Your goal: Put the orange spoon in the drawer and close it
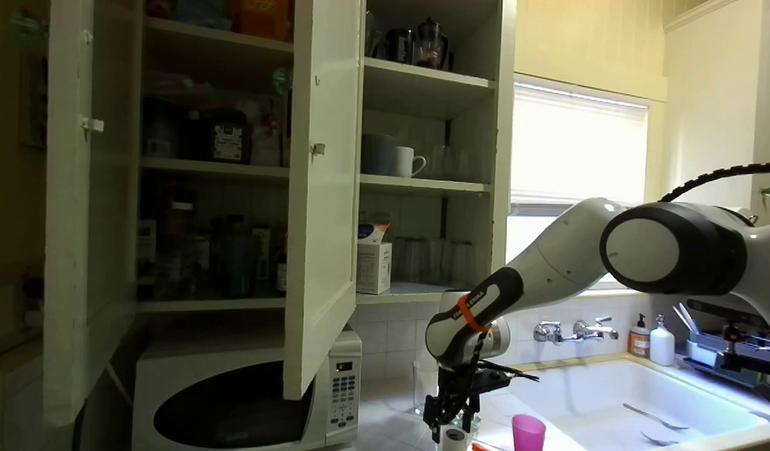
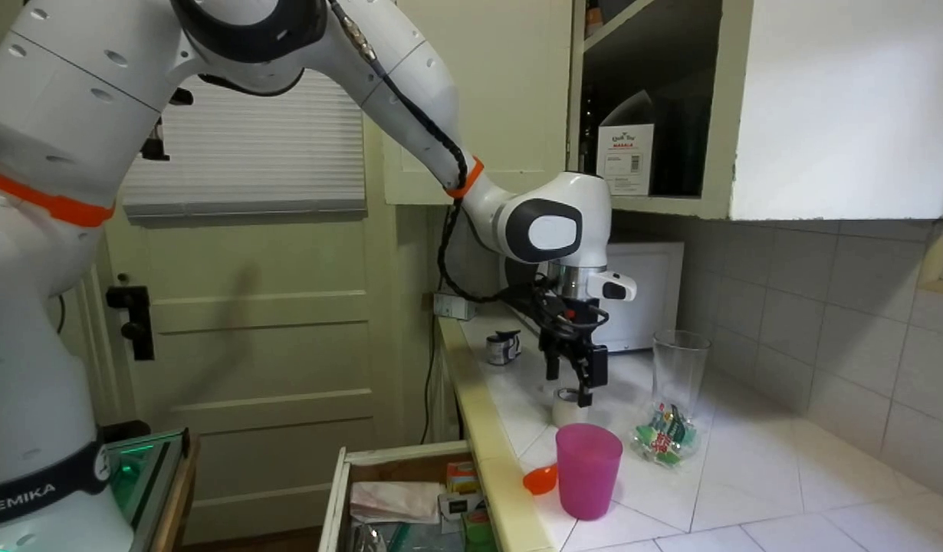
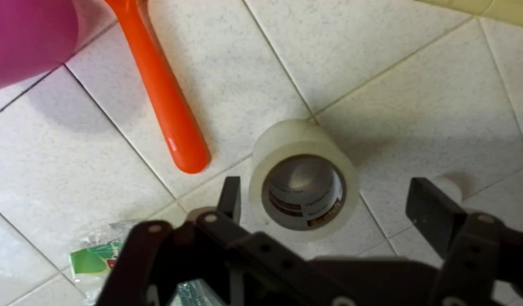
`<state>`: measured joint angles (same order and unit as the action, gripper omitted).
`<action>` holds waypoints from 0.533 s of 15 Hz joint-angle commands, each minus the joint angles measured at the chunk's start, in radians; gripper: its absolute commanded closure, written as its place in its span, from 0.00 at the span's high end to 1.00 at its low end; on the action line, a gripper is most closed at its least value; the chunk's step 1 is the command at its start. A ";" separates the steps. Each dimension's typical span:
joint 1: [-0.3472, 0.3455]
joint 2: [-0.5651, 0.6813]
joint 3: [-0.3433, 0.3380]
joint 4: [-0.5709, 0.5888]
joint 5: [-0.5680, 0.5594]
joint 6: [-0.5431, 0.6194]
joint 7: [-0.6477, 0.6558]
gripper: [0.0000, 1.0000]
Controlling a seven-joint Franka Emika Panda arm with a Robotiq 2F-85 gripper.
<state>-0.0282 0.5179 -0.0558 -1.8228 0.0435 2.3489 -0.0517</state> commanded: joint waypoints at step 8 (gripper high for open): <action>-0.011 0.053 0.003 0.024 -0.014 -0.026 0.034 0.49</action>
<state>-0.0304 0.5728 -0.0547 -1.8028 0.0435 2.3457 -0.0391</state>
